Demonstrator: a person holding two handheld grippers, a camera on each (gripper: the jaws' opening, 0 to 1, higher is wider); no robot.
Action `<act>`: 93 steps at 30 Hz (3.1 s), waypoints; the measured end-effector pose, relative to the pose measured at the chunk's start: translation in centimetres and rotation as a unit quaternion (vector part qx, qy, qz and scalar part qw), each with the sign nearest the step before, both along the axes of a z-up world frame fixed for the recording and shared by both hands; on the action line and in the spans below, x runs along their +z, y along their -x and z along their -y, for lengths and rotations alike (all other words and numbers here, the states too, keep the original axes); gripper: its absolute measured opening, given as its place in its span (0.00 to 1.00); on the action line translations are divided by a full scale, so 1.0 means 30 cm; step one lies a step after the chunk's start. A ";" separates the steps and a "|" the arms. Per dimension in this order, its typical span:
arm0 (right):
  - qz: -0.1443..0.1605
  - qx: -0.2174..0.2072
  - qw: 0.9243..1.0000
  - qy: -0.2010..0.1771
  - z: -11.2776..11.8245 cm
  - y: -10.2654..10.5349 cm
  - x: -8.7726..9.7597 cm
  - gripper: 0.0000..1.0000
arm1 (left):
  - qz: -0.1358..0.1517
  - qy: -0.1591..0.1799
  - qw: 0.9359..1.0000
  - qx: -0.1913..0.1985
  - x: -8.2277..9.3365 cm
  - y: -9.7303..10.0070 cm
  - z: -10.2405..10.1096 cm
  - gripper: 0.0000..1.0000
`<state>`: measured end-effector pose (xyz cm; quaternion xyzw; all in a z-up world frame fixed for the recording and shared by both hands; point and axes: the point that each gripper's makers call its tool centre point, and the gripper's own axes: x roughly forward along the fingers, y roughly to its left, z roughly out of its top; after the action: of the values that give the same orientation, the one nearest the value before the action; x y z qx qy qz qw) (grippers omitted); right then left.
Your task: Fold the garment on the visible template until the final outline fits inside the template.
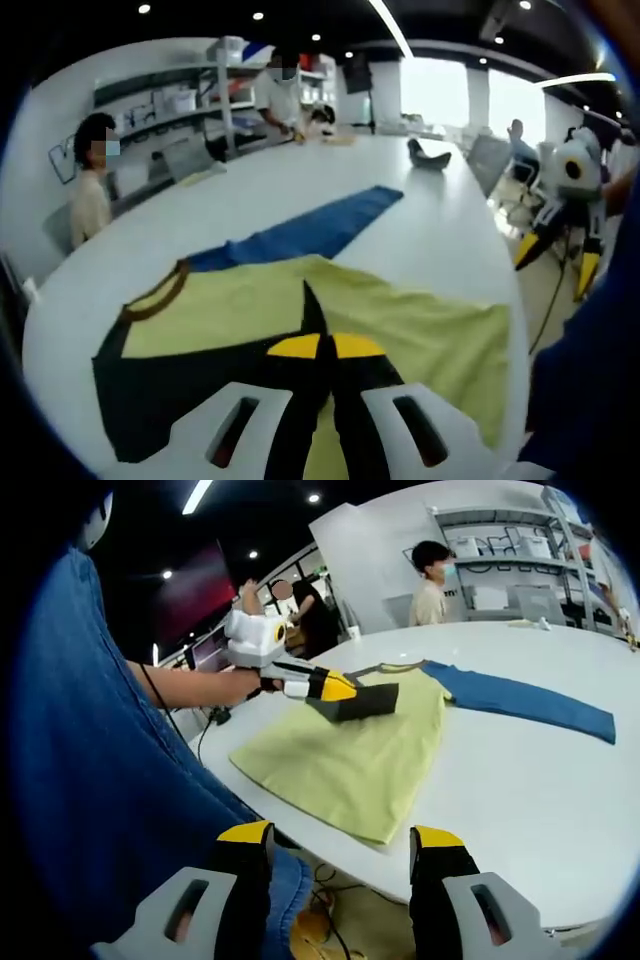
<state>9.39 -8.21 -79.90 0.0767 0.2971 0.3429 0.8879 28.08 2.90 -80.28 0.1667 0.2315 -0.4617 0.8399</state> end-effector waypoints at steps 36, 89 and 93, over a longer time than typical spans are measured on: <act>0.003 -0.007 1.000 -0.011 0.027 -0.035 0.016 0.54 | -0.029 -0.036 0.999 0.015 -0.101 0.018 0.045 0.16; 0.058 -0.126 0.990 0.022 0.678 -0.695 -0.006 0.49 | -0.061 0.034 0.997 -0.040 -0.015 0.122 0.438 0.20; 0.057 -0.135 0.989 0.023 0.721 -0.769 -0.025 0.48 | -0.071 0.018 0.995 -0.066 -0.049 0.207 0.448 0.17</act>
<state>32.46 -29.85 -80.66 0.0756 0.2407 0.2170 0.9430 21.88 -10.55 -81.76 0.1334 0.2710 -0.5311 0.7916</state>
